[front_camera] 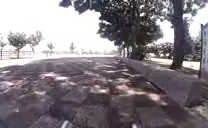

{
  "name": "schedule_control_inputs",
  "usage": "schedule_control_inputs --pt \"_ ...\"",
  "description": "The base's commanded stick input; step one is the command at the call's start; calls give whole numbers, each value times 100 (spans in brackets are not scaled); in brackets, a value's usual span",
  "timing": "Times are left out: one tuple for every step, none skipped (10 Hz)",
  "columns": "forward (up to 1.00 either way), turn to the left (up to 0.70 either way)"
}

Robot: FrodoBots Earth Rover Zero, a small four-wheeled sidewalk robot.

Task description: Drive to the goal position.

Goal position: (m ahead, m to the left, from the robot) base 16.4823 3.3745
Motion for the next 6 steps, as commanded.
schedule_control_inputs --pt "70 0" --pt "70 0" --pt "70 0" --pt "70 0" --pt "70 0" --pt "70 0"
